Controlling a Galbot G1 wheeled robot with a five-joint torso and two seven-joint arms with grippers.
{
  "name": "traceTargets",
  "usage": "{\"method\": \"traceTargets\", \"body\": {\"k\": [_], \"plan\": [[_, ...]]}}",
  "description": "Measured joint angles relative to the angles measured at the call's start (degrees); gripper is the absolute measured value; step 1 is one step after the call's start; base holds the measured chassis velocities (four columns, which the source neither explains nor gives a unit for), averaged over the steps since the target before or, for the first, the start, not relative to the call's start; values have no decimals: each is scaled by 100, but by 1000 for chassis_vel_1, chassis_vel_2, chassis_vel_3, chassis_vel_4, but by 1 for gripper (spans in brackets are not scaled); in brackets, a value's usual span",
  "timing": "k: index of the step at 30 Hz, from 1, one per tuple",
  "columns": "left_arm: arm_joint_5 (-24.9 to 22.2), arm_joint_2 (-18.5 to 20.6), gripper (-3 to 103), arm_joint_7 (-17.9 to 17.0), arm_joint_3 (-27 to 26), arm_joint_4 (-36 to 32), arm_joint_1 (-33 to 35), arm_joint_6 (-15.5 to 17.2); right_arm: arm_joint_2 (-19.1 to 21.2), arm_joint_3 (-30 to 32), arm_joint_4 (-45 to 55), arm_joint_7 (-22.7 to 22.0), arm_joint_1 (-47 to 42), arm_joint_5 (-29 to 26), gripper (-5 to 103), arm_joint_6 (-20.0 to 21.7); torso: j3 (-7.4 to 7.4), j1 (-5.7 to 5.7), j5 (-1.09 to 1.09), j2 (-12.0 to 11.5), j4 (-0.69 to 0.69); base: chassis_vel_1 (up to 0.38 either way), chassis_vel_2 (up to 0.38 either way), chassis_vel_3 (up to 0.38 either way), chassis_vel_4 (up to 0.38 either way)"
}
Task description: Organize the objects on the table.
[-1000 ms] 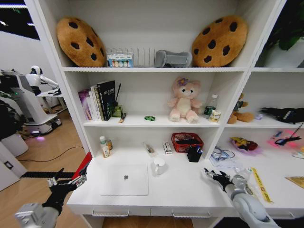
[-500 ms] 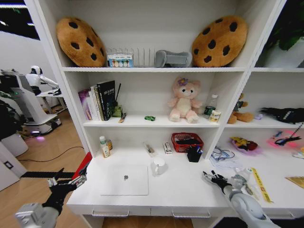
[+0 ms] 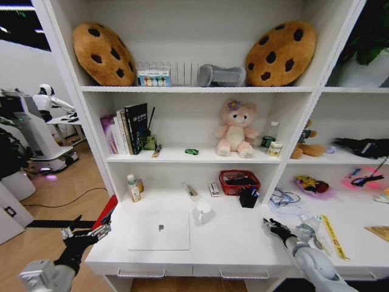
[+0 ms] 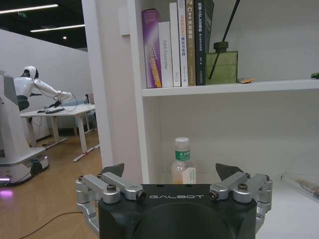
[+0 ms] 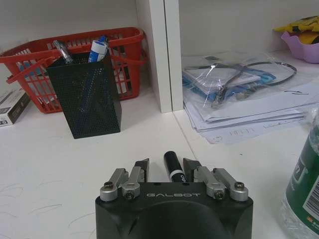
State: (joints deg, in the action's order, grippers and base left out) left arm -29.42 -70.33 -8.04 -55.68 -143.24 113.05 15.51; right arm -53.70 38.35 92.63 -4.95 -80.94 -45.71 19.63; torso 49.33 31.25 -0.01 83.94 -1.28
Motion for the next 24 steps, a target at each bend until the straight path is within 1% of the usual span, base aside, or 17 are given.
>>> {"method": "traceTargets", "body": {"k": [1, 2, 3, 4, 6, 7, 8, 11, 12, 14, 15, 17, 18, 19, 21, 22, 24], "plan": [[0, 0, 100, 0, 0, 0, 0, 0, 10, 6, -13, 0, 8, -23, 33, 4, 0, 0, 0, 0, 0, 0, 0, 0, 0], [0, 0, 100, 0, 0, 0, 0, 0, 20, 14, -25, 4, 16, -49, 33, 13, 1, 0, 1, 0, 0, 0, 0, 0, 0], [0, 0, 100, 0, 0, 0, 0, 0, 28, 26, -35, 17, 24, -75, 28, 31, 1, 0, 2, 0, 0, 0, 0, 0, 0], [0, 0, 100, 0, 0, 0, 0, 0, 28, 26, -35, 17, 24, -75, 28, 31, 1, 0, 2, 0, 0, 0, 0, 0, 0], [0, 0, 100, 0, 0, 0, 0, 0, 43, 43, -46, 51, 37, -121, 18, 64, 1, 1, 2, -1, 0, 0, 0, 0, 0], [0, 0, 100, 0, 0, 0, 0, 0, 43, 43, -46, 51, 37, -121, 18, 64, 1, 1, 2, -1, 0, 0, 0, 0, 0], [0, 0, 100, 0, 0, 0, 0, 0, 45, 46, -46, 71, 38, -121, 13, 65, 1, 1, 2, -1, 0, 0, 0, 0, 0], [0, 0, 100, 0, 0, 0, 0, 0, 62, 49, 197, 422, -43, -31, 12, -58, 4, 2, 12, -3, -2, 0, 0, 0, 0], [0, 0, 100, 0, 0, 0, 0, 0, 62, 49, 197, 422, -43, -31, 12, -58, 4, 2, 12, -3, -2, 0, 0, 0, 0], [0, 0, 100, 0, 0, 0, 0, 0, 66, 12, 806, 523, -38, -119, 12, -282, 3, 2, 2, -2, 0, 0, 0, 0, 0], [0, 0, 100, 0, 0, 0, 0, 0, 66, 12, 806, 523, -38, -119, 12, -282, 3, 2, 2, -2, 0, 0, 0, 0, 0], [0, 0, 100, 0, 0, 0, 0, 0, 59, -155, 1161, 522, 142, -188, 12, -548, 2, 1, 2, -2, 1, 0, 0, 0, 0], [0, 0, 100, 0, 0, 0, 0, 0, 59, -155, 1161, 522, 142, -188, 12, -548, 2, 1, 2, -2, 1, 0, 0, 0, 0], [0, 0, 100, -1, 0, 0, 0, 0, 58, -307, 1218, 484, 318, -138, 12, -747, 2, 2, 0, -2, 1, 0, 0, 0, 0], [0, 0, 100, -1, 0, 0, 0, 0, 61, -655, 983, 364, 802, 227, 12, -1244, 2, 2, 2, -2, 3, 0, 0, 0, 0], [0, 0, 100, -1, 0, 0, 0, 0, 61, -655, 983, 364, 802, 227, 12, -1244, 2, 2, 2, -2, 3, 0, 0, 0, 0], [0, 0, 100, 1, 0, 0, 0, 0, 60, -809, 697, 250, 1139, 577, 12, -1545, 2, 2, 2, -2, 1, 0, 0, 0, 0]]}}
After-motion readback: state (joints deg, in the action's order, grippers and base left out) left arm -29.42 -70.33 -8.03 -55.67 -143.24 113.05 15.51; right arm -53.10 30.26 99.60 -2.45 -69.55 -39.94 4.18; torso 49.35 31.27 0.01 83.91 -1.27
